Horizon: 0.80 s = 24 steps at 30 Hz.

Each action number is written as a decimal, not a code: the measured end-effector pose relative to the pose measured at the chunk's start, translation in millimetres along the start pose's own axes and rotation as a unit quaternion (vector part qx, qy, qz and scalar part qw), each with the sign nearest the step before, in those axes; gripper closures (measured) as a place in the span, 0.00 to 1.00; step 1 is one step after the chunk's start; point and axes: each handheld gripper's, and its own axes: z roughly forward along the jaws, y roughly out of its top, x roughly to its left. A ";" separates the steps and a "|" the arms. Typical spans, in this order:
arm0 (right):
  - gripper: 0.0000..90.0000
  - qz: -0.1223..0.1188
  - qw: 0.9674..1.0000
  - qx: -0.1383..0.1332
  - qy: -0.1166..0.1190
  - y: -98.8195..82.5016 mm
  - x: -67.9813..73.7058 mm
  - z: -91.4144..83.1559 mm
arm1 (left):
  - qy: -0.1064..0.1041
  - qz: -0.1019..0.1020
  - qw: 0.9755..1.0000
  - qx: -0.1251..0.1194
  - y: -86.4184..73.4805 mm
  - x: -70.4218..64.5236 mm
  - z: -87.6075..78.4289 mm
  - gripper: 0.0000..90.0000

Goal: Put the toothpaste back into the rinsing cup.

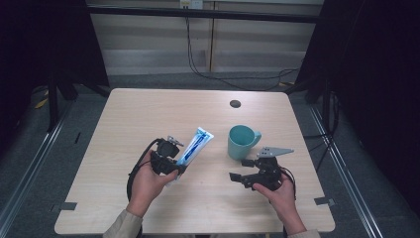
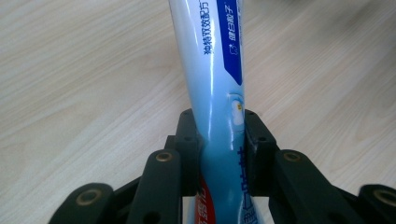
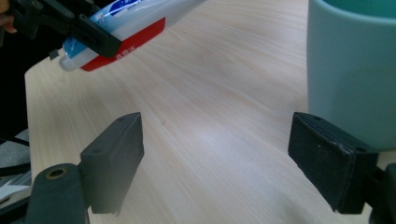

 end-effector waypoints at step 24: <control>0.28 0.029 0.999 -0.021 0.031 48.9 16.4 7.8 | -0.034 0.024 0.998 -0.043 19.0 -30.1 3.7 0.80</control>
